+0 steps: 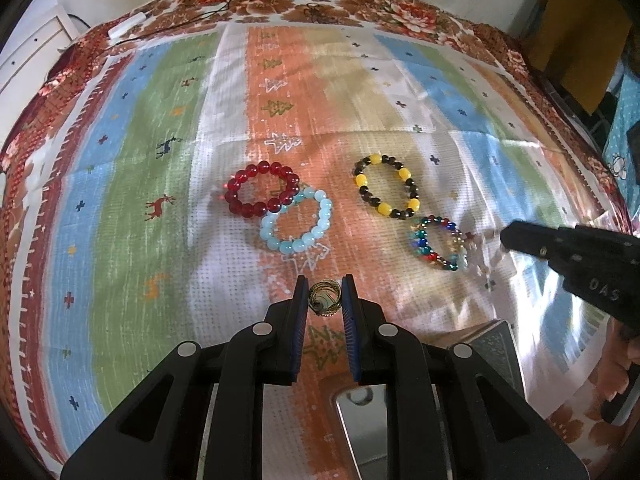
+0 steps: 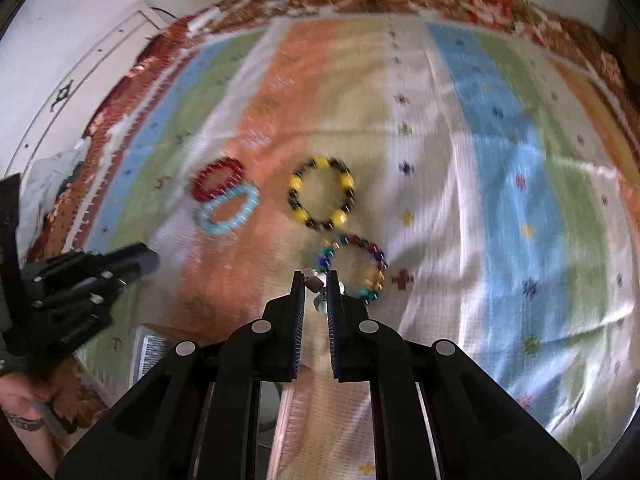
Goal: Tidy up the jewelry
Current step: 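Carry the white bracelet into the tin with the right gripper while the left gripper drops the gold charm in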
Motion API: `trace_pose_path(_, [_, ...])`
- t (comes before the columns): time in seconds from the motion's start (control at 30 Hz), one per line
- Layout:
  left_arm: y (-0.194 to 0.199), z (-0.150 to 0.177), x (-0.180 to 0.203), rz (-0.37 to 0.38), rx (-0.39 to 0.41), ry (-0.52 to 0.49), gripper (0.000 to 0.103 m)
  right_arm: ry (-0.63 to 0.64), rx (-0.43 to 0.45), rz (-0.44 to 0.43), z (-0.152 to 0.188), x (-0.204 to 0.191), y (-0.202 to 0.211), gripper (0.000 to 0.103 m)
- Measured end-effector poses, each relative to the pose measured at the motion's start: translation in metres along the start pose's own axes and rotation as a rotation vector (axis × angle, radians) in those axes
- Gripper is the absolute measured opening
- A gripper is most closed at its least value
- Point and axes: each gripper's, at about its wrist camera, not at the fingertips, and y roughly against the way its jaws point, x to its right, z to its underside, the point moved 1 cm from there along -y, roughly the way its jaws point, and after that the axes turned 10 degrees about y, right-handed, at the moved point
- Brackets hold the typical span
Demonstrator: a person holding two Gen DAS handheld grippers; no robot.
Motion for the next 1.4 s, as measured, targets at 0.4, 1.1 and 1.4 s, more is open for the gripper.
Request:
trace_pose_path(0.4, [0.025,0.019,0.013,0.041,0.035,-0.02,0.016,0.108,0.123,0.006,0.001,-0.034,0.05,0.011])
trace_pose_path(1.1, [0.059,0.063,0.028,0.086,0.083,-0.051,0.016,0.189,0.175,-0.06,0.053,-0.063,0.077,0.012])
trace_pose_path(1.4, [0.059,0.073,0.028,0.092,0.072,-0.054,0.017,0.2,0.122,-0.104,0.07,-0.071,0.065,0.012])
